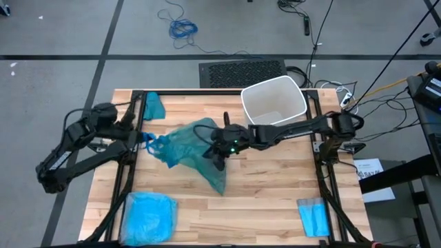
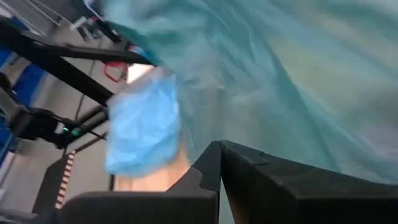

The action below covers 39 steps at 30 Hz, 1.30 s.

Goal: Place trash/remove bag and relplace
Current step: Close the blue trash bag

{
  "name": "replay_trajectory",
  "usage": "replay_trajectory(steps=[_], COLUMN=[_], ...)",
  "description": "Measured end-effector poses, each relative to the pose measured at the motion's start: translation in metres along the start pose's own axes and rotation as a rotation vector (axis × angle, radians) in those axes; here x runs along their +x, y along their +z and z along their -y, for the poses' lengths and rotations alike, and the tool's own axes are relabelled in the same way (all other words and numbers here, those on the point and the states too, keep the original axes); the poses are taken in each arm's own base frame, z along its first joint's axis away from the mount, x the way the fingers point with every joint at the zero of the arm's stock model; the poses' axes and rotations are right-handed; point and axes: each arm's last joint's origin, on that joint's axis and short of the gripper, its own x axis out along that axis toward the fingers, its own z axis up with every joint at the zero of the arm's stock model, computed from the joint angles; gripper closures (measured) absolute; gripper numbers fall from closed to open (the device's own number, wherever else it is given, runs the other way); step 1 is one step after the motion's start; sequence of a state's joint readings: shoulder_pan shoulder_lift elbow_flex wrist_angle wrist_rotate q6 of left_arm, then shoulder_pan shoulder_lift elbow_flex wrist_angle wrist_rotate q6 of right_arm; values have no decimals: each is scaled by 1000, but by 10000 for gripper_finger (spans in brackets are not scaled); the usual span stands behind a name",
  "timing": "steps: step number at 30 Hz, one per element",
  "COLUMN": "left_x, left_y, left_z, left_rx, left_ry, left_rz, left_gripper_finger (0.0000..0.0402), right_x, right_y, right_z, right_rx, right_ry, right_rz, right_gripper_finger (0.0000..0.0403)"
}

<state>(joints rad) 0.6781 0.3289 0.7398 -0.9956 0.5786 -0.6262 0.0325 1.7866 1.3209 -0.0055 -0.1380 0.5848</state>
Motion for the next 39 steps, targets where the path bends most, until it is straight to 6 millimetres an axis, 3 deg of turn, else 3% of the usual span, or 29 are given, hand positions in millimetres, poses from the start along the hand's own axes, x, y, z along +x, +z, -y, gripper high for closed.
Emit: replay_trajectory(steps=[8,12,17,22,27,31,39], left_x=[-6,-10,-6,0,2,0,-4], left_y=[32,45,37,18,20,29,40], left_z=[27,40,29,10,10,18,31], left_rx=[83,128,77,27,50,76,91], left_ry=[-251,-348,-208,-30,-44,-126,-251], left_rz=[309,412,334,166,181,259,344], left_gripper_finger=[402,402,402,402,402,402,402], right_x=[34,35,11,6,21,45,66], right_y=[-19,-18,-3,4,7,-12,-34], right_z=[34,32,9,22,49,71,67], right_rx=[60,46,-25,-29,30,82,126], right_ry=[-134,-83,-91,-226,-235,-217,-177], right_rz=[-51,-46,46,103,105,18,-29], right_gripper_finger=[403,403,403,403,403,403,403])
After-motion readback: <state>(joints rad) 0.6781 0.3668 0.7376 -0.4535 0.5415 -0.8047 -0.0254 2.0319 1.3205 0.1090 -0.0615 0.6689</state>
